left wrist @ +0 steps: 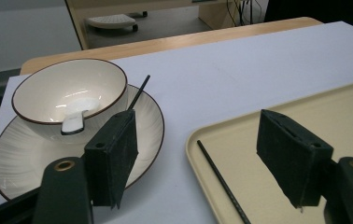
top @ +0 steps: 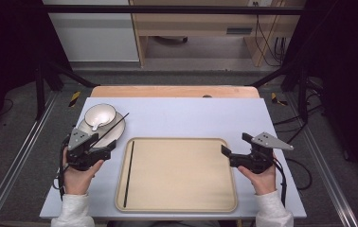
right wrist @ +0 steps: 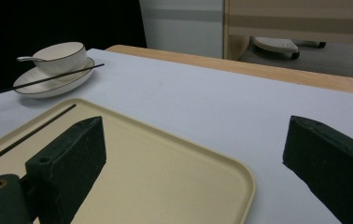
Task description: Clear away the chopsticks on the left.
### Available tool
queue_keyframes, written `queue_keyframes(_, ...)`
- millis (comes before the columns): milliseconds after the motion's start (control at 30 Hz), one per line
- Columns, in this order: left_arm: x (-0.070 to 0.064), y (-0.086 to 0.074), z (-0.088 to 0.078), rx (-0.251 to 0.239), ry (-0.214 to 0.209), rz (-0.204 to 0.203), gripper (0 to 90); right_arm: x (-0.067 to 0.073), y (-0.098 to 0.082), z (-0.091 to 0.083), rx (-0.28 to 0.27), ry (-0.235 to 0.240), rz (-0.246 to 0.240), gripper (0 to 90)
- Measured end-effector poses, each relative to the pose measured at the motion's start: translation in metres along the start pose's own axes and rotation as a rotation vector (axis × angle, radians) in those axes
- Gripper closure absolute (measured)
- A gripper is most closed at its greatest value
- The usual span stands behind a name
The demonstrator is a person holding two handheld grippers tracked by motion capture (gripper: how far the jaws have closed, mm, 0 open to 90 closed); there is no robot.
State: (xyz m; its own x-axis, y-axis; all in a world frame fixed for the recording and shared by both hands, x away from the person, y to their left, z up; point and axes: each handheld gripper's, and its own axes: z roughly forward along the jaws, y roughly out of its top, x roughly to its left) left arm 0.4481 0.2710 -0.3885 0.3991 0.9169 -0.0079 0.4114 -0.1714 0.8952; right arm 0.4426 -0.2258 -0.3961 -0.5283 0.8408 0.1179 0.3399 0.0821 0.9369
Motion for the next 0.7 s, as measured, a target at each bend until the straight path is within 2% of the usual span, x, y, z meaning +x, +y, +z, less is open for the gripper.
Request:
queue_keyframes(133, 0.009, -0.005, -0.001, 0.034, 0.007, 0.061, 25.4, 0.001, 0.0, 0.001, 0.001, -0.002, -0.004, 6.1)
queue_keyframes(200, 0.013, -0.011, -0.002, 0.03, 0.005, 0.062, 24.7, 0.002, 0.0, 0.002, 0.004, -0.005, -0.005, 6.1)
queue_keyframes(300, 0.02, -0.018, 0.0, 0.077, 0.021, 0.079, 22.4, 0.002, 0.0, 0.002, 0.006, -0.005, -0.006, 6.1)
queue_keyframes(500, 0.038, -0.025, 0.01, 0.113, 0.026, 0.062, 19.2, 0.003, -0.002, 0.005, 0.023, -0.006, -0.017, 6.1)
queue_keyframes(700, 0.053, -0.026, 0.03, 0.146, 0.042, 0.057, 19.2, 0.003, -0.002, 0.007, 0.027, -0.002, -0.022, 6.1)
